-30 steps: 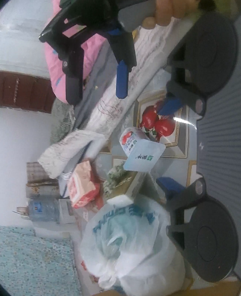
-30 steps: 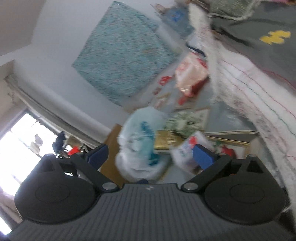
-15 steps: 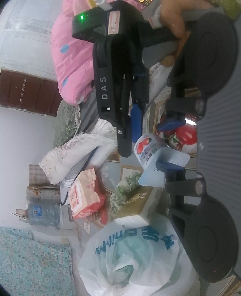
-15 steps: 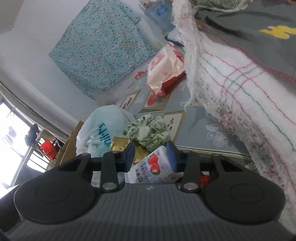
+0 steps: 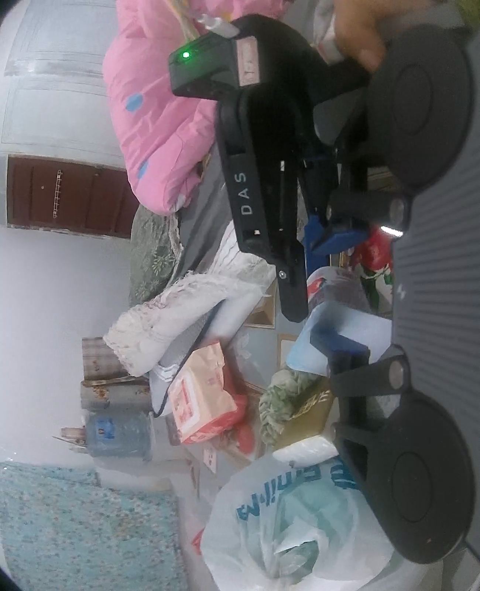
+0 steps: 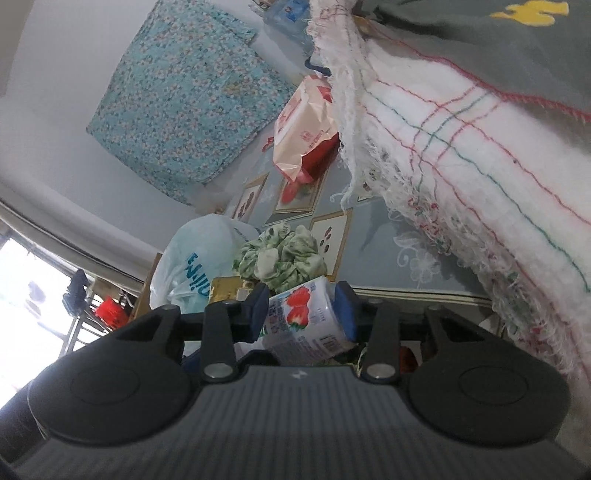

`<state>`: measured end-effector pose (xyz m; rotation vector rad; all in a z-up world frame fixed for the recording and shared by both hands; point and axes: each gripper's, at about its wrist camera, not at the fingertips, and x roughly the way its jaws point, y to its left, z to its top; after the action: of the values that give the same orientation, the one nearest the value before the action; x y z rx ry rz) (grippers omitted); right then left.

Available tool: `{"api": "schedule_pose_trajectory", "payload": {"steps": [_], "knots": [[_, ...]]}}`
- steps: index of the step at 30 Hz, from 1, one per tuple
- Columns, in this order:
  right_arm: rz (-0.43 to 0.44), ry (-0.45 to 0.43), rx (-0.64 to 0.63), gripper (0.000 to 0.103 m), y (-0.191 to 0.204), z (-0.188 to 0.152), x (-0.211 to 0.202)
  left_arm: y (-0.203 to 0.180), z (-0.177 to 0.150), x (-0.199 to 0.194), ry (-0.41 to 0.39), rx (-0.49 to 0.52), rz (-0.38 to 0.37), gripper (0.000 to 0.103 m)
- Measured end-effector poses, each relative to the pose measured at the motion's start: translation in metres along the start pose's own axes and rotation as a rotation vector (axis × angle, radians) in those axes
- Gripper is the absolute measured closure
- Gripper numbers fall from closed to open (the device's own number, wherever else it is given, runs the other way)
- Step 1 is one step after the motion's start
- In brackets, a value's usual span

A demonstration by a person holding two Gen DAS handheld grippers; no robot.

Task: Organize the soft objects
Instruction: 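Grasp the white yogurt cup with the right gripper, then lift the yogurt cup off the pile with the right gripper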

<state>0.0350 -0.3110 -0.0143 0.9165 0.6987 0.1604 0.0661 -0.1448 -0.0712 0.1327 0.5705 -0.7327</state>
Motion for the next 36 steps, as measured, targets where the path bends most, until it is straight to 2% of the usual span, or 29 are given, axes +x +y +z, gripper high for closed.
{"api": "schedule_pose_trajectory", "payload": {"steps": [3, 8, 11, 16, 19, 22, 29, 36], "knots": [[0.007, 0.008, 0.016, 0.062, -0.001, 0.0, 0.0, 0.0, -0.001, -0.003, -0.008, -0.005, 0.0, 0.055], [0.082, 0.055, 0.111, 0.049, -0.011, -0.004, 0.007, -0.006, 0.002, -0.008, -0.035, 0.04, 0.012, 0.053], [0.078, 0.051, 0.118, 0.048, -0.009, -0.003, 0.007, -0.011, 0.003, -0.005, -0.032, 0.077, 0.03, 0.053], [0.076, 0.01, 0.136, 0.046, -0.012, -0.003, 0.004, -0.01, 0.005, 0.002, -0.018, 0.069, 0.04, 0.053], [0.131, -0.018, 0.179, 0.034, -0.019, -0.002, 0.004, -0.009, 0.007, 0.006, -0.006, 0.074, 0.055, 0.053], [0.156, -0.035, 0.165, 0.028, -0.019, -0.002, 0.004, -0.007, 0.01, 0.007, 0.003, 0.067, 0.055, 0.053], [0.158, -0.055, 0.138, 0.025, -0.017, -0.001, 0.001, -0.014, 0.013, 0.013, 0.009, 0.094, 0.063, 0.052], [0.209, -0.067, 0.155, 0.02, -0.028, 0.002, -0.005, -0.018, 0.017, 0.021, 0.018, 0.112, 0.081, 0.05]]}}
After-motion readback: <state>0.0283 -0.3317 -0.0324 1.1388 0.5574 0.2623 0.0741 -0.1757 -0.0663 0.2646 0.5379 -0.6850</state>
